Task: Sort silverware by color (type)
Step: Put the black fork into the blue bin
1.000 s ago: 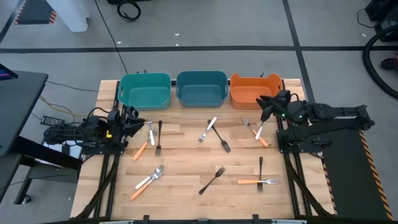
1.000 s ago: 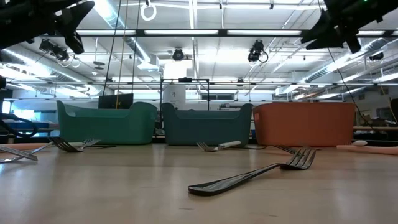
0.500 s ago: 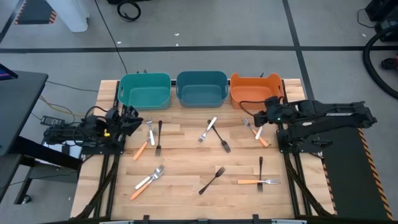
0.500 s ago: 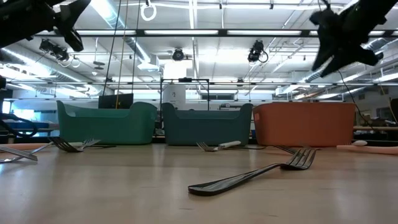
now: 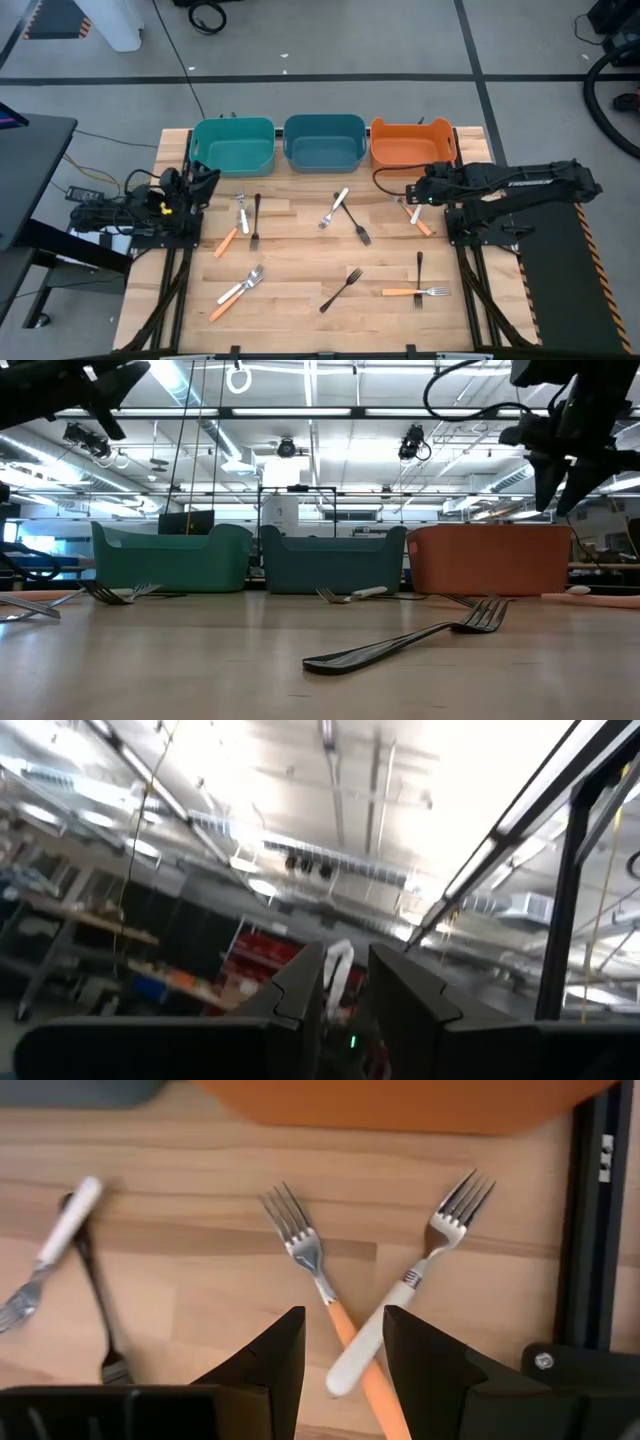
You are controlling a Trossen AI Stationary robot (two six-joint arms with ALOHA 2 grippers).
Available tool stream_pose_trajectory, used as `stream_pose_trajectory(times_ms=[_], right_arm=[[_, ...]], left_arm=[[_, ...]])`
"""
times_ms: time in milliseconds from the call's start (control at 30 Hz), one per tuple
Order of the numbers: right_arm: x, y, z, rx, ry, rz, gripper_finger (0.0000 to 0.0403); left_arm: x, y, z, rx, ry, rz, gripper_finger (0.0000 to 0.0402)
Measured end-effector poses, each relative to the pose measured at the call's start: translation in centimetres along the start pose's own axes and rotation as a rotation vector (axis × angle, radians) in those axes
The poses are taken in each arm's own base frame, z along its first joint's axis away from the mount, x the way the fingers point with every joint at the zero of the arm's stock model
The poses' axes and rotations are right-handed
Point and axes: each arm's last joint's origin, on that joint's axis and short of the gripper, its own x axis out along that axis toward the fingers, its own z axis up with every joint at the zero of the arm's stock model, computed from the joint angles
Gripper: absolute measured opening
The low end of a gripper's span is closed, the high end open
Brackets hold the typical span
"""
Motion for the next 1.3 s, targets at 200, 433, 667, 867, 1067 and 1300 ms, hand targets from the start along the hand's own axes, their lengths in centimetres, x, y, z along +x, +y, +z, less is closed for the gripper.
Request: stream_pose_trajectory(times_ms=[200, 433, 667, 867, 1067, 1300], right_arm=[[1.3, 0.9, -0.4, -0.030, 0.012, -0.101, 0.0145], [2.0, 0.8, -0.7, -0.022, 0.024, -0.181, 0.0145], [3.0, 0.4, -0.8, 0.013, 0.033, -0.212, 0.0145], [3.2, 0.3, -0.4, 0.035, 0.034, -0.232, 0.0145], [3.2, 0.3, -0.4, 0.057, 0.003, -0.234, 0.0145], [3.5, 1.1, -0.5, -0.021, 0.097, -0.164, 0.0145]], left_arm=[[0.2, -0.2, 0.5, 0.071, -0.013, -0.002, 0.0091], [0.6, -0.5, 0.1, 0.105, 0.142, -0.054, 0.0091], [0.7, -0.9, 0.7, 0.099, 0.137, -0.129, 0.0091], [0.8, -0.9, 0.6, 0.102, 0.142, -0.128, 0.0091], [0.8, -0.9, 0.7, 0.140, 0.127, -0.129, 0.0091], [0.9, -0.9, 1.0, 0.187, 0.088, -0.110, 0.0091]])
